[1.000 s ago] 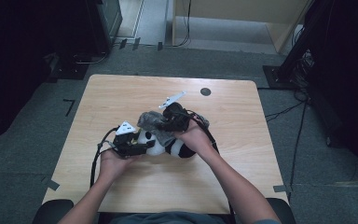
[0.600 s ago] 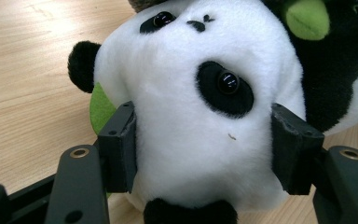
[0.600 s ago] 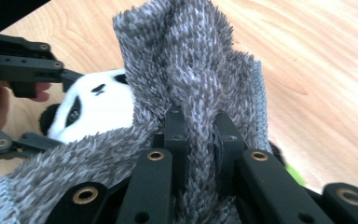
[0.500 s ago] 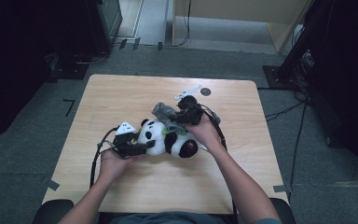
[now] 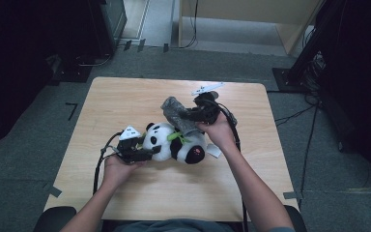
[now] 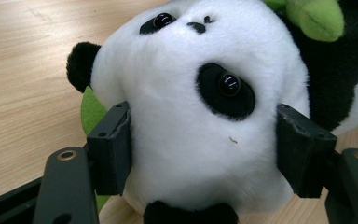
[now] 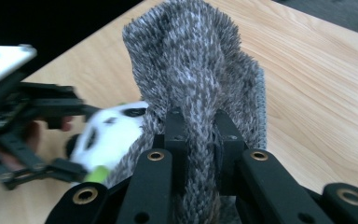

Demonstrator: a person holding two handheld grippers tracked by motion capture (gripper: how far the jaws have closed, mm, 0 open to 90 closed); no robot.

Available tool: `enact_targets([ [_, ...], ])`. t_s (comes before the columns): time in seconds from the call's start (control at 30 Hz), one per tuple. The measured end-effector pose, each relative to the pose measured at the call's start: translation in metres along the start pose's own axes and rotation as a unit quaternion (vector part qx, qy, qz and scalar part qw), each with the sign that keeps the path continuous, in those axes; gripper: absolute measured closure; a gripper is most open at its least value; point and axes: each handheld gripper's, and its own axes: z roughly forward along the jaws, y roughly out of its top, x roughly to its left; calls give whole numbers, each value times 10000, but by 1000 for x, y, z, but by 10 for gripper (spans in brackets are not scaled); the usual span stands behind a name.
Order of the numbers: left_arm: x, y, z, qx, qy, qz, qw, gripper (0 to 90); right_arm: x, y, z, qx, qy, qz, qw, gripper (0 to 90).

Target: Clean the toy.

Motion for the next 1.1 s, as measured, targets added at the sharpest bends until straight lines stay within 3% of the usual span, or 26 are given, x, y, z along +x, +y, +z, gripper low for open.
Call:
enact_targets([
  [0.03, 0, 0, 0, 0, 2, 1, 10000, 289, 11, 3, 0, -6, 188, -65, 9998, 803],
  [0.1, -1, 0, 0, -12, 9, -6, 10000, 289, 15, 4, 1, 6, 249, -116, 9996, 803],
  [0.13, -1, 0, 0, -12, 12, -2, 10000, 289, 27, 6, 4, 76, 357, -263, 9990, 803],
  [0.17, -1, 0, 0, -14, 16, 4, 10000, 289, 27, 6, 4, 76, 357, -263, 9990, 803],
  [0.3, -1, 0, 0, -30, 20, 22, 10000, 289, 52, 6, 17, 338, 432, -627, 9965, 801],
  [0.47, -1, -1, 0, -46, 19, -18, 10000, 286, 70, 1, 35, 615, 467, -763, 9941, 799],
  [0.6, -2, 0, 0, -58, 25, -95, 9999, 280, 76, -7, 51, 900, 430, -789, 9919, 800],
  [0.77, -3, 0, 0, -47, 68, -93, 9999, 277, 84, -12, 60, 1017, 380, -924, 9898, 800],
  [0.9, -3, 0, 0, -10, 87, -85, 9999, 307, 81, -13, 62, 1061, 264, -1126, 9876, 807],
  [1.1, -4, 1, 0, 9, 130, -42, 9999, 325, 69, -10, 56, 974, 271, -1012, 9897, 808],
])
